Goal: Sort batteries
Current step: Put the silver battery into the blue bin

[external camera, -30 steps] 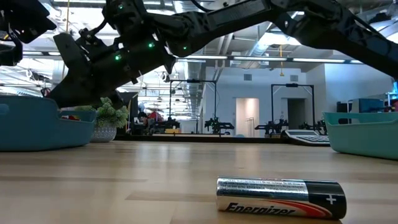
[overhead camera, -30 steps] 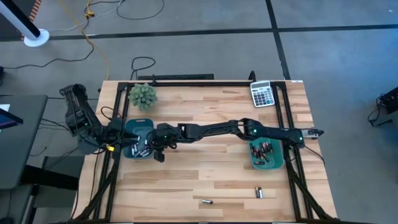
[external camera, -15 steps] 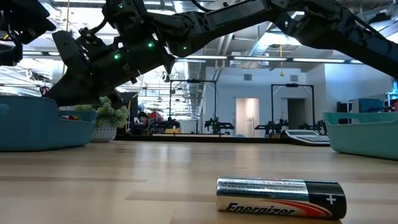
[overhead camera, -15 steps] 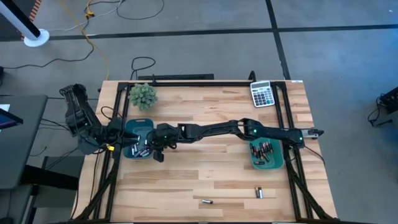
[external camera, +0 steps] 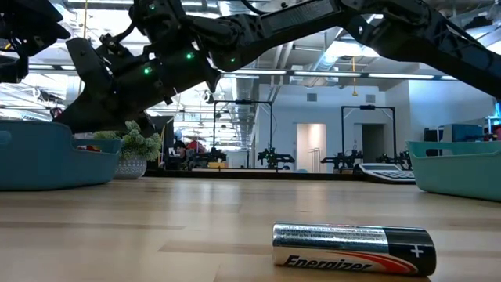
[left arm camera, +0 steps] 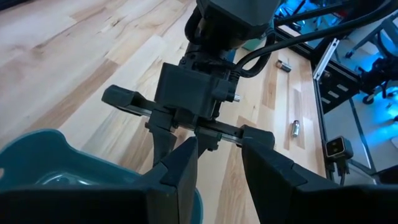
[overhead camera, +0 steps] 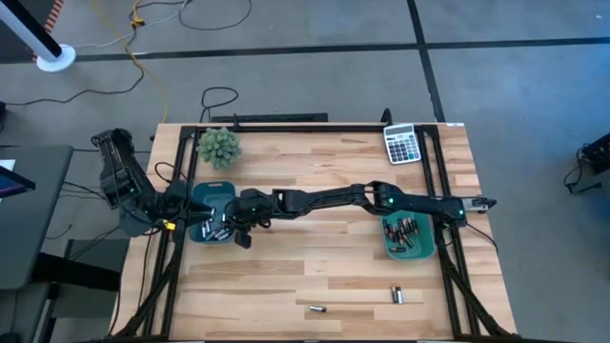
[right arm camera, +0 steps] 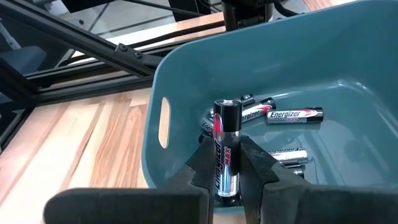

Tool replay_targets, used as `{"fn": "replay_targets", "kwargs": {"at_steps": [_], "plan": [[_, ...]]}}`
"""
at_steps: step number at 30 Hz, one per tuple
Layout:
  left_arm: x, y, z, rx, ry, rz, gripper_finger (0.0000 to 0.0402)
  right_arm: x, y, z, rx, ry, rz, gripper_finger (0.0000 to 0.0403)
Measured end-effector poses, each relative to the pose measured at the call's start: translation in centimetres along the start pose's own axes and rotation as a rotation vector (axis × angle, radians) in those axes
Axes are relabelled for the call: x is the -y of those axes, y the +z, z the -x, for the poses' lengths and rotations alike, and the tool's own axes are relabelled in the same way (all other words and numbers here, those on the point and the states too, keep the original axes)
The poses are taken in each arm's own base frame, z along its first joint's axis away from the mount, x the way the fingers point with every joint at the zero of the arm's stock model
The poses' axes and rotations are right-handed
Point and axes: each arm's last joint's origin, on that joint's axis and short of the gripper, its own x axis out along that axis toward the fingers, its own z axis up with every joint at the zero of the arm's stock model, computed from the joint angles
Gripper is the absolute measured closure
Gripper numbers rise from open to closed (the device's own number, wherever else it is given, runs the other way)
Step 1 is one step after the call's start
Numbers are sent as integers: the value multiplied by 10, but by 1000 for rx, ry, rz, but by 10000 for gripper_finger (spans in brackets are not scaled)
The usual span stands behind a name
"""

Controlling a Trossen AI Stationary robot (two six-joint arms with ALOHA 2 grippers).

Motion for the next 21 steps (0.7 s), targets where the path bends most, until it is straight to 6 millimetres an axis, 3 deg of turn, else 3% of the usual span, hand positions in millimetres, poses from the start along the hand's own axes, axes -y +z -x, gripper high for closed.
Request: {"fn": "replay_targets", "kwargs": {"at_steps": [5, 15, 21], "plan": [[0, 0, 0, 0, 0, 4, 278, 1, 0, 0, 1, -2, 0, 328], [0, 0, 0, 0, 0, 14, 278, 2, 1, 0, 6, -3, 4, 230], [0, 0, 0, 0, 2, -19, 278, 3, 8, 6, -6, -11, -2, 215]]}}
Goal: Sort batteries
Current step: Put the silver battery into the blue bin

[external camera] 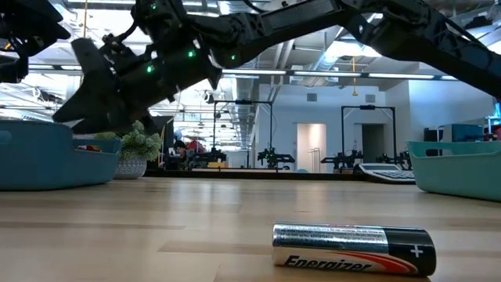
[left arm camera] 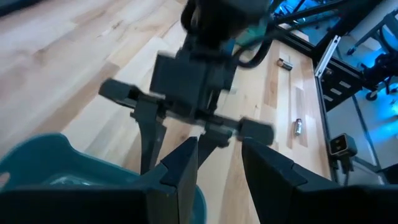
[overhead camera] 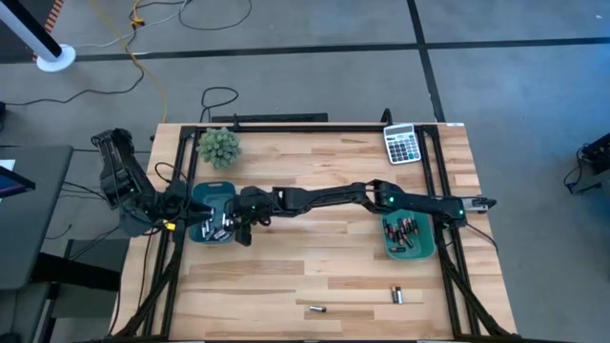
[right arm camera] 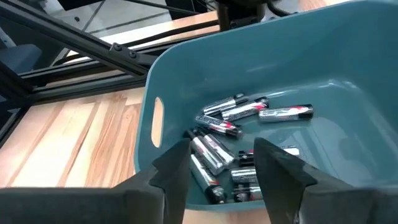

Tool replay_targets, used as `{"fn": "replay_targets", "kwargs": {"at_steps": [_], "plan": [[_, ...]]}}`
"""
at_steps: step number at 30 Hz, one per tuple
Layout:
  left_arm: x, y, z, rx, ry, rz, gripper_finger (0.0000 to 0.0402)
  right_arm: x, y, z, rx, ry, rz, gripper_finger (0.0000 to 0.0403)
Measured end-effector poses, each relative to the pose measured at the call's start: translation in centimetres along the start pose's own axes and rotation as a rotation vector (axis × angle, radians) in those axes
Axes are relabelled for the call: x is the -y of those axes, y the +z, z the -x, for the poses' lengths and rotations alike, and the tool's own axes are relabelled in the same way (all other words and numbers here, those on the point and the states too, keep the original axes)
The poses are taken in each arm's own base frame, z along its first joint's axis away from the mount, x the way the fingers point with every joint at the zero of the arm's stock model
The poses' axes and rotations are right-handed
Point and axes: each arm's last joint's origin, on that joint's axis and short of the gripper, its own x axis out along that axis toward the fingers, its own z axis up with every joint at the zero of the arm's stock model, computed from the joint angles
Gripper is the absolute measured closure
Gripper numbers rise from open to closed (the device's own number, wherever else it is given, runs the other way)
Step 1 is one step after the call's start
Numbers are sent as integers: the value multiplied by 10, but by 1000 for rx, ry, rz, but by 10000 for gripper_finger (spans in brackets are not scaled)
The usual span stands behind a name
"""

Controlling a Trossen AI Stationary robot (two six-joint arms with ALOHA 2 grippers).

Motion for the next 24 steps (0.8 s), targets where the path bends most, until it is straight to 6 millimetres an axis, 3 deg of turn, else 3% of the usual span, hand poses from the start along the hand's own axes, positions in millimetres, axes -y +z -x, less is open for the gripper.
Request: {"fn": "replay_targets", "kwargs": {"at_steps": [3, 7, 10, 13, 17, 24], "plan": [[1, 0, -1, 16, 10, -32, 278, -4, 23, 18, 15, -4, -1, 218], [6, -2, -4, 7, 29, -80, 278, -8, 58, 63, -55, -35, -49, 231], [12, -5, -11, 14, 77, -100, 278, -1, 67, 98, -213, -107, -214, 245], [19, -8, -22, 20, 164, -65, 278, 0, 69, 130, -357, -194, -251, 260], [32, -11, -46, -34, 237, -22, 278, -23, 63, 161, -515, -343, -225, 274], [57, -9, -98, -136, 180, -64, 278, -77, 15, 181, -692, -550, -223, 273]]}}
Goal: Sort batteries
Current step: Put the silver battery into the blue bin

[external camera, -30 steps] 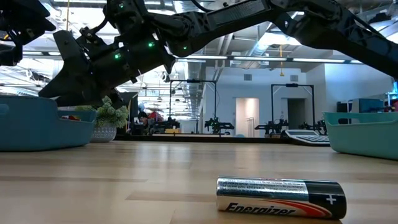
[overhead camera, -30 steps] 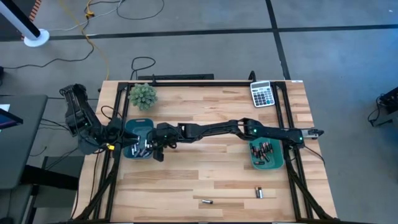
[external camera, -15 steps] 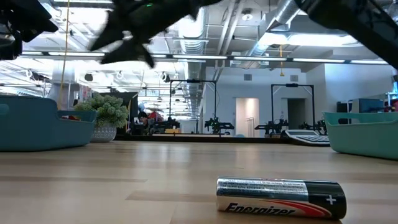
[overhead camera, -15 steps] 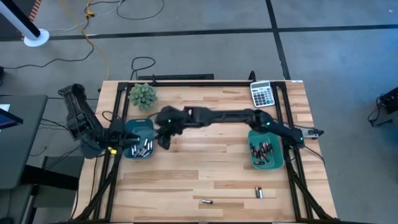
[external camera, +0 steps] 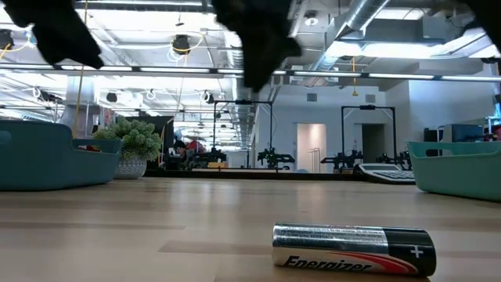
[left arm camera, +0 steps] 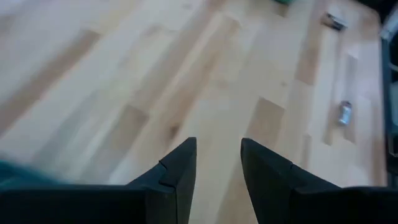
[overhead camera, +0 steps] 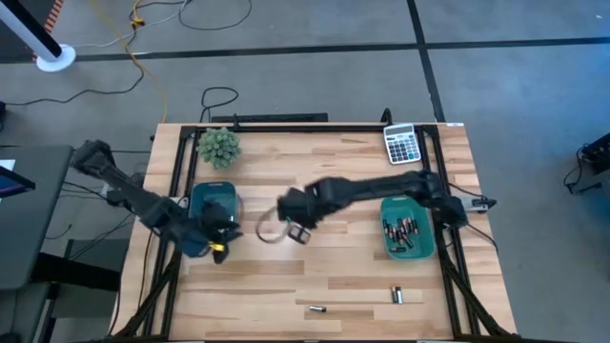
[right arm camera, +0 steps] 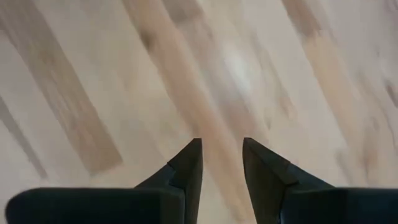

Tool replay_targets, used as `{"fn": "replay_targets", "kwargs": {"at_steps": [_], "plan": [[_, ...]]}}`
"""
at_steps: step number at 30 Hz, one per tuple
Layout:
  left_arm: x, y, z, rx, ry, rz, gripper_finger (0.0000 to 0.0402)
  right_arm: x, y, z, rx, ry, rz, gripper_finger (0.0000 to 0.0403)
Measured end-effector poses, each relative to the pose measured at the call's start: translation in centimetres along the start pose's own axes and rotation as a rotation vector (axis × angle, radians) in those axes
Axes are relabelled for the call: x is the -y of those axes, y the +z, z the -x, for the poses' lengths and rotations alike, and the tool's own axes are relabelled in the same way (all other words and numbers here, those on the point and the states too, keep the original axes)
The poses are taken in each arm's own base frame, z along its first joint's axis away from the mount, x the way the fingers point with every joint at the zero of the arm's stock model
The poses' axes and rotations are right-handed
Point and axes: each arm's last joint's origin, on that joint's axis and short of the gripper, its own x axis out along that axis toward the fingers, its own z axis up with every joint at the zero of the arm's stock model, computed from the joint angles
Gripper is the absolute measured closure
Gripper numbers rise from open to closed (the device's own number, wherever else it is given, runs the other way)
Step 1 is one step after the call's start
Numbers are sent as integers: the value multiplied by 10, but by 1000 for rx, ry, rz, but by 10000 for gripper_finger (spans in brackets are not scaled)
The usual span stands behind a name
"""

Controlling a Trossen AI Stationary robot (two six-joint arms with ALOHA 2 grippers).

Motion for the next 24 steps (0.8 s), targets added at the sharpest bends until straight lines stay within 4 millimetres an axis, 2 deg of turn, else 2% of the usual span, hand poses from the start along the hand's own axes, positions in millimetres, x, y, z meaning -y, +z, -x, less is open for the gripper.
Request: {"fn": "replay_targets", "kwargs": {"at_steps": [6, 17, 24], "plan": [[16, 19, -29, -25, -68, -67, 278, -20, -72, 9, -74, -45, -126, 274], [48, 82, -65, -8, -44, -259, 278, -24, -207, 50, -120, -26, -593, 274], [75, 106, -89, -8, -54, -331, 278, -36, -295, 53, -217, 5, -793, 277]]}}
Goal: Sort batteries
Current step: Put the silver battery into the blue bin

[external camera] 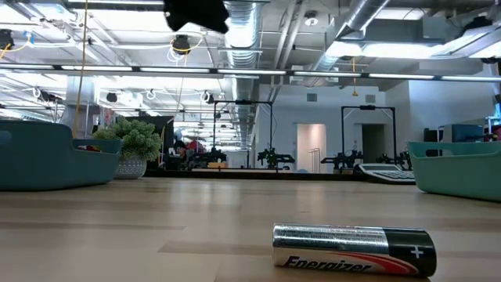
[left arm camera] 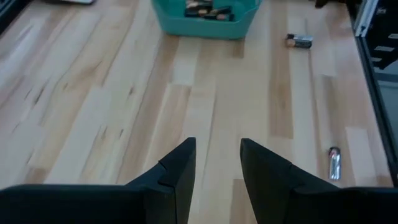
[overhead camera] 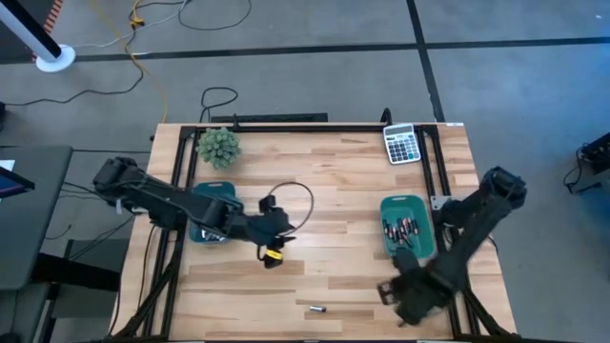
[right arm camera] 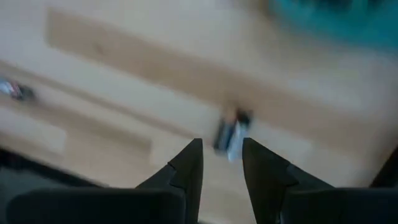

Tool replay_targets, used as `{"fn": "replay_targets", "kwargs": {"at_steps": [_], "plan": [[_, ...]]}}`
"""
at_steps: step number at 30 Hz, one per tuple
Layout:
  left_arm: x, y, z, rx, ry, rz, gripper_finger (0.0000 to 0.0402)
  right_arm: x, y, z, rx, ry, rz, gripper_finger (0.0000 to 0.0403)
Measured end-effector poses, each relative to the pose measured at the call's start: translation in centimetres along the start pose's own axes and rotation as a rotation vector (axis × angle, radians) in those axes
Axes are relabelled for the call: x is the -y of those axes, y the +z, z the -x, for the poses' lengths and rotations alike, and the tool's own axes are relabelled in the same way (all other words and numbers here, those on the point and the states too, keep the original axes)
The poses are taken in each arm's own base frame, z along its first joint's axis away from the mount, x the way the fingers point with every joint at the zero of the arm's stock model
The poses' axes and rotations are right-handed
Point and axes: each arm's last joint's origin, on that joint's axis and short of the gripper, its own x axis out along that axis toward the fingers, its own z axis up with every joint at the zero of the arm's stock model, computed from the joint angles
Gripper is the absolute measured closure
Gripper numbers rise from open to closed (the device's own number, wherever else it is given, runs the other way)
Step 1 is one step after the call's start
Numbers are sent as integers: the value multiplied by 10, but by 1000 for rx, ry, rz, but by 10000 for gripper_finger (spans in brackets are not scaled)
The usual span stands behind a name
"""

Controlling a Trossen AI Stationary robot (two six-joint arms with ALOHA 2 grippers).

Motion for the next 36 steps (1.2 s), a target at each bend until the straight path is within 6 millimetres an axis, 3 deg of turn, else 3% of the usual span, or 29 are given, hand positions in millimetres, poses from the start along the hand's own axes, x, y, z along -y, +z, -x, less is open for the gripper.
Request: {"fn": "replay_targets", "kwargs": {"at_steps": [4, 11, 22, 36], "plan": [[10, 10, -14, -9, -11, -6, 278, 24, -30, -16, -41, 27, -38, 281], [22, 21, -31, -23, -50, 56, 278, 36, -35, -41, -14, -15, -11, 282], [30, 22, -30, -25, -69, 151, 278, 34, -43, -71, -18, -21, 15, 282], [30, 22, -30, -22, -66, 152, 278, 29, -48, -74, -53, 21, 8, 282]]}}
